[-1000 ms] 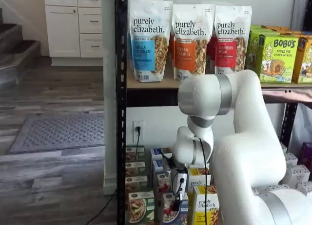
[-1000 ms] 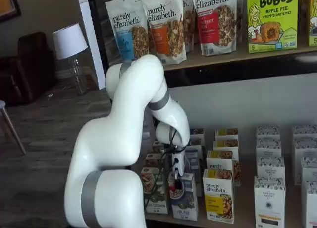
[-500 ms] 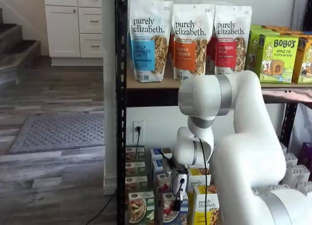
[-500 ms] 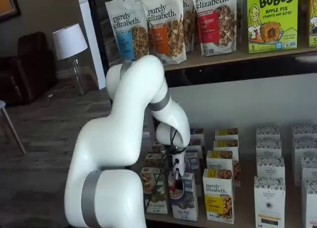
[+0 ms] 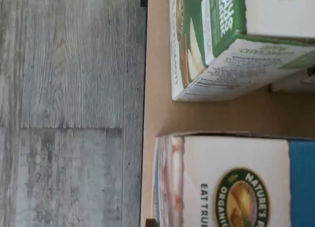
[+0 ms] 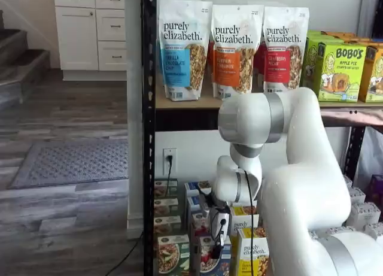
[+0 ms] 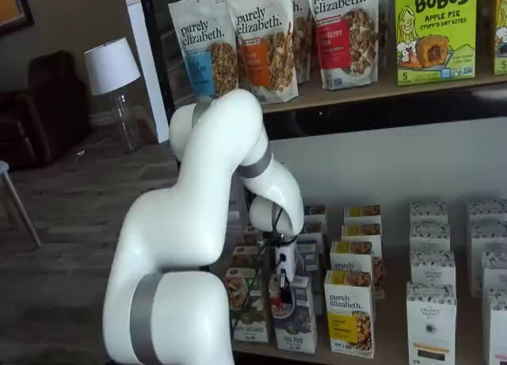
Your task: Pick up the blue and white box that is on the bottom shelf, the second box from the left
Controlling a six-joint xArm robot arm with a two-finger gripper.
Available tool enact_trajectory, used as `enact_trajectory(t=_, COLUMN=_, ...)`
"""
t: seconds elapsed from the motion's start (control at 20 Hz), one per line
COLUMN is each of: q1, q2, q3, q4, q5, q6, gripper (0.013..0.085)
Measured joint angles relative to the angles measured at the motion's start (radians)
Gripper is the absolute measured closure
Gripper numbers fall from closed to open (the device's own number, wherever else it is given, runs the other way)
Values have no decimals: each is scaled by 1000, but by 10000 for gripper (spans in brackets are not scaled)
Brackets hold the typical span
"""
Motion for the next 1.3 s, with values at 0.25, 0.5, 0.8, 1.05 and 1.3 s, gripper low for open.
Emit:
enact_trajectory(t=0.25, q1=-2, q2=2, q3=-6, q4=6, q5=15, q6=-7, gripper=370)
enact_trajectory(t=0.5, q1=-2, q2=3, q3=-8, q4=10, q5=20, q6=-10, gripper=490)
enact_trajectory(t=0.8, q1=-2, q2=4, q3=-9, q4=-22, q5=23, q6=18, gripper=530)
enact_trajectory(t=1.05, q1=-1, q2=-2, q3=1, q4=-8, q5=22, q6=7, gripper=530)
enact_trajectory(t=1.3, q1=6, q2=-25, q3=40, q4=26, q5=6, q6=-19, gripper=530)
